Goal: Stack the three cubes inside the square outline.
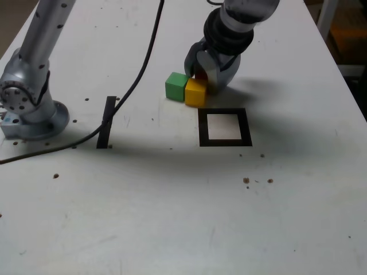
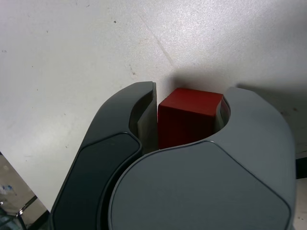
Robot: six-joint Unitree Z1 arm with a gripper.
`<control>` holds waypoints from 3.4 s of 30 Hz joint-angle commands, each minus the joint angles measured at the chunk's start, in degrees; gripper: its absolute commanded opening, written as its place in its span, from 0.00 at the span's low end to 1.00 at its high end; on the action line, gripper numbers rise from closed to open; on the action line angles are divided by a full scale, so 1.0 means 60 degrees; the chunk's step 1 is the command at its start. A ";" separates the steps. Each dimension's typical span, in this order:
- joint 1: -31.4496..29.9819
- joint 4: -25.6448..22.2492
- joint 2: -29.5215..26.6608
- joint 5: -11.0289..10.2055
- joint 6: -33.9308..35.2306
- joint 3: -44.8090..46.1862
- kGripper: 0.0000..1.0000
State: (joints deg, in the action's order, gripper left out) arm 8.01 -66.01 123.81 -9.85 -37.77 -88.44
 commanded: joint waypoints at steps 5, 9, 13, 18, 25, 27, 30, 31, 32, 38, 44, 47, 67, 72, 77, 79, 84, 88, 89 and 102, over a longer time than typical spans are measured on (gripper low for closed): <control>-0.0025 0.0038 -0.0305 -0.0006 0.0155 0.0041 0.30; -0.0047 -0.0134 -0.0673 0.0030 0.0265 0.0037 0.30; -0.0189 -0.1033 -0.1091 0.0175 0.0563 -0.0302 0.30; -0.0477 -0.2119 -0.1743 0.0218 0.1269 -0.0626 0.30; -0.0809 -0.2814 -0.2763 0.0586 0.2154 -0.0439 0.30; -0.0849 -0.2835 -0.2869 0.0953 0.2580 -0.0413 0.30; -0.0963 -0.2811 -0.2830 0.1422 0.3760 -0.0541 0.30; -0.1030 -0.2812 -0.2826 0.1457 0.4084 -0.0594 0.30; -0.1116 -0.2816 -0.2826 0.1477 0.4430 -0.0645 0.30; -0.1772 -0.2840 -0.2562 0.1668 0.6398 -0.0870 0.30; -0.2096 -0.2845 -0.1674 0.2022 0.7176 -0.1403 0.30; -0.2165 -0.2852 -0.1355 0.2051 0.7451 -0.1608 0.30; -0.2390 -0.3119 0.0428 0.2532 0.7700 -0.2657 0.30; -0.2390 -0.3261 0.0648 0.2447 0.7672 -0.2933 0.31; -0.2390 -0.3250 0.0739 0.2393 0.7673 -0.2978 0.33; -0.2383 -0.3209 0.0786 0.2381 0.7685 -0.2985 0.34; -0.2349 -0.3051 0.0970 0.2326 0.7750 -0.3016 0.34; -0.2347 -0.3032 0.1168 0.2179 0.7751 -0.3134 0.34; -0.2347 -0.3038 0.1203 0.2149 0.7748 -0.3162 0.34; -0.2347 -0.3612 0.1379 0.2294 0.7646 -0.3512 0.93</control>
State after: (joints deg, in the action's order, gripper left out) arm -6.13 -87.55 131.92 3.88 8.19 -109.43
